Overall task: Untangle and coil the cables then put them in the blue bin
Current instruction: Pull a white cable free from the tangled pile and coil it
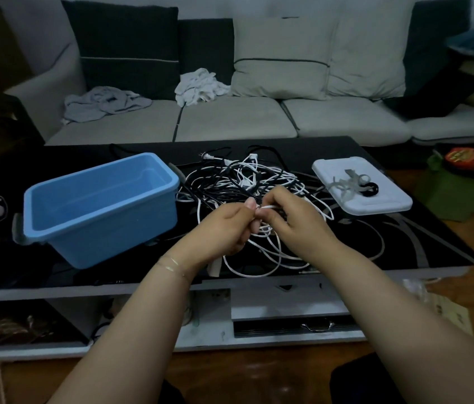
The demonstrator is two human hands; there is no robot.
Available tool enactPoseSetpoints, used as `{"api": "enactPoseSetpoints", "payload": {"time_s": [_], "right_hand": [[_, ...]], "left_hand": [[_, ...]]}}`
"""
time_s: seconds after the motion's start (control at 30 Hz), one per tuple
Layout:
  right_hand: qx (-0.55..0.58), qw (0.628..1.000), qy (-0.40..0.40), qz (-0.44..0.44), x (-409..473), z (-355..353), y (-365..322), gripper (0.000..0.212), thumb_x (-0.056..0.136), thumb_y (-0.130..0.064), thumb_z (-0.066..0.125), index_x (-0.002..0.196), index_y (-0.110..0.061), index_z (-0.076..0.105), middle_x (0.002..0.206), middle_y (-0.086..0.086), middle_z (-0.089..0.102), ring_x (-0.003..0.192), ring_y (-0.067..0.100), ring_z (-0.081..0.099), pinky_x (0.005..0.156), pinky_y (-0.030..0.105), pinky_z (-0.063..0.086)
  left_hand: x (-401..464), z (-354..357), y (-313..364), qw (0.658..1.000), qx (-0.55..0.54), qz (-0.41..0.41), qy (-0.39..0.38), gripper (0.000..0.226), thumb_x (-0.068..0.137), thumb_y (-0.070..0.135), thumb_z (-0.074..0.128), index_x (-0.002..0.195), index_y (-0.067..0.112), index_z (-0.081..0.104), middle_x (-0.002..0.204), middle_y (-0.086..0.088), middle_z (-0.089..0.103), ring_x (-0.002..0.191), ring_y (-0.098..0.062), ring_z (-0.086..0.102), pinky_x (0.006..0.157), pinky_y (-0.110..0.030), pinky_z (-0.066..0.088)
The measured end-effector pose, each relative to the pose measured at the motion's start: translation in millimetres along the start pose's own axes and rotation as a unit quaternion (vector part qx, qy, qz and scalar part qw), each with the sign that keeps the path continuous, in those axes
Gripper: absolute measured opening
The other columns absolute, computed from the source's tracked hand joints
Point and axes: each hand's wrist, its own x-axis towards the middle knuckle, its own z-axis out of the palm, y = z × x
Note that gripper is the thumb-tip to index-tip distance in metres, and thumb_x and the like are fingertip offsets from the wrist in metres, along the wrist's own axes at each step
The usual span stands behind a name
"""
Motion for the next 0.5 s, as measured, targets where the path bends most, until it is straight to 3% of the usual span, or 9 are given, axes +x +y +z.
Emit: {"api": "enactPoseSetpoints", "payload": {"time_s": [0.1,0.2,0.27,0.4,0.5], "right_hand": [[0.021,0.998,0.060,-0.020,1,3,-2,0.020,0.087,-0.043,0.058,0.083,-0.031,0.042,0.068,-0.023,0.052,0.059,-0.002,0.048,0.055,0.010,0.034],[0.053,0.993,0.103,-0.017,4,3,-2,0.019,0.088,-0.047,0.055,0.083,-0.032,0.045,0.071,-0.016,0.054,0.059,0.002,0.048,0.055,0.015,0.036],[0.066,0.993,0.103,0.005,6,2,3,0.012,0.092,-0.044,0.051,0.083,-0.037,0.047,0.076,-0.016,0.056,0.065,0.002,0.050,0.060,0.021,0.040],[0.057,0.995,0.075,0.041,9,3,14,0.017,0.097,-0.033,0.050,0.082,-0.040,0.047,0.073,-0.026,0.056,0.065,-0.003,0.050,0.060,0.014,0.036],[0.067,0.994,0.074,0.048,10,7,18,0.014,0.099,-0.027,0.049,0.086,-0.031,0.049,0.070,-0.016,0.054,0.065,-0.004,0.047,0.060,0.011,0.035]], "left_hand": [[1,1,3,1.000,-0.025,-0.001,0.004,0.046,0.105,0.037,0.027,0.068,0.013,0.040,0.048,0.007,0.027,0.040,-0.006,0.021,0.038,-0.016,0.021],[4,2,2,0.996,-0.082,0.018,0.020,0.047,0.105,0.039,0.027,0.066,0.017,0.039,0.051,0.006,0.025,0.042,-0.008,0.018,0.040,-0.017,0.017],[8,2,2,0.990,-0.136,0.030,0.037,0.047,0.105,0.041,0.027,0.064,0.019,0.039,0.051,0.006,0.023,0.043,-0.008,0.017,0.040,-0.017,0.016],[14,0,-2,0.970,-0.226,0.031,0.089,0.048,0.104,0.044,0.031,0.061,0.023,0.041,0.050,0.007,0.023,0.040,-0.008,0.018,0.039,-0.016,0.019],[16,0,-3,0.967,-0.230,0.025,0.103,0.049,0.103,0.046,0.034,0.061,0.023,0.044,0.048,0.008,0.027,0.038,-0.008,0.021,0.038,-0.017,0.021]]}}
